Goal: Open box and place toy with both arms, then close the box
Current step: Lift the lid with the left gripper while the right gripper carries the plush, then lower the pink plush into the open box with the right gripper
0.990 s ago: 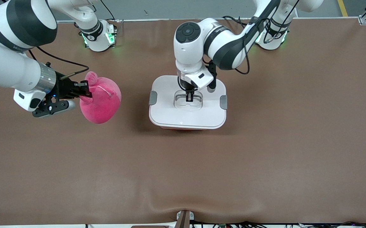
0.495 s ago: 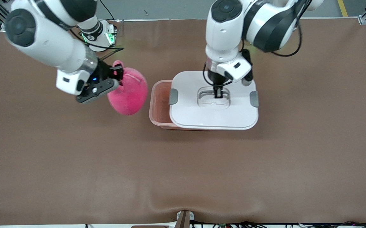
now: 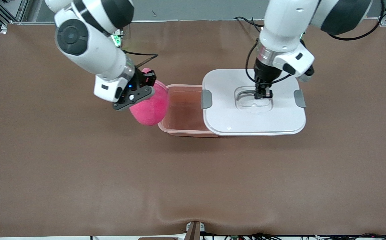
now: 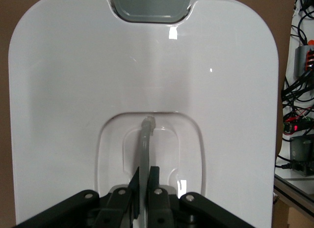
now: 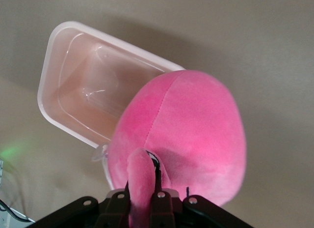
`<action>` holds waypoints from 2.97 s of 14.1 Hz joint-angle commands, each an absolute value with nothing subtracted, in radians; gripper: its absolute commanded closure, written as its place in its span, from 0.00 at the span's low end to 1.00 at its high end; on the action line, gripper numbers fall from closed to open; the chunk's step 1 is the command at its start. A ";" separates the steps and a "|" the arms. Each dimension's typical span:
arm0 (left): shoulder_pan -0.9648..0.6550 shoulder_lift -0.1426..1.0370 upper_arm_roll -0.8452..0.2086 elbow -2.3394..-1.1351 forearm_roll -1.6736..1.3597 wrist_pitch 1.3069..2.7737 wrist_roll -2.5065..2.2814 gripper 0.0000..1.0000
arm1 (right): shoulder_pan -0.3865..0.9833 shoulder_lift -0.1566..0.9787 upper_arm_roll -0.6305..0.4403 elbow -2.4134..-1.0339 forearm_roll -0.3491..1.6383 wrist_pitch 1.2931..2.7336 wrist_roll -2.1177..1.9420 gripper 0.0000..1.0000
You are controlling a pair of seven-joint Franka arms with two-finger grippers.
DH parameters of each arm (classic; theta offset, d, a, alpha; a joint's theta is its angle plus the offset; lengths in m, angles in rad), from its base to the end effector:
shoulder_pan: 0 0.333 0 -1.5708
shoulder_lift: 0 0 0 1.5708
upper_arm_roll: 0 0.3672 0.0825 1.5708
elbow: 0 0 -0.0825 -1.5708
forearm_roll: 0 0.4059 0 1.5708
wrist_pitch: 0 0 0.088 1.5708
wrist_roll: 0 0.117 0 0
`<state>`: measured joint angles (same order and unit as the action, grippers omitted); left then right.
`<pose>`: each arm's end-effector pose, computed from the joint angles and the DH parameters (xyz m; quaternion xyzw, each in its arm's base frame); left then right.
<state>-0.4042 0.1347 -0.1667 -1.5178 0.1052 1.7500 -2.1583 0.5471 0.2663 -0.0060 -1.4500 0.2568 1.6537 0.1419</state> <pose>0.5489 -0.3311 0.6284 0.7037 0.7076 0.0503 0.0402 0.5604 0.3698 0.5696 -0.9746 -0.1823 0.0716 0.1087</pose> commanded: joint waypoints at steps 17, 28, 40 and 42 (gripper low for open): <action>-0.091 -0.074 -0.175 -1.785 -0.024 1.790 -1.720 1.00 | 0.664 0.425 -0.018 -1.411 0.233 1.801 0.193 1.00; -0.048 -0.138 -0.170 -1.887 -0.049 1.847 -1.651 1.00 | 0.703 0.537 -0.017 -1.413 0.103 1.855 0.192 1.00; -0.046 -0.146 -0.169 -1.904 -0.052 1.847 -1.611 1.00 | 0.831 0.633 -0.018 -1.419 0.069 2.011 0.415 1.00; -0.046 -0.150 -0.169 -1.908 -0.052 1.847 -1.609 1.00 | 0.854 0.653 -0.018 -1.419 0.072 2.081 0.515 1.00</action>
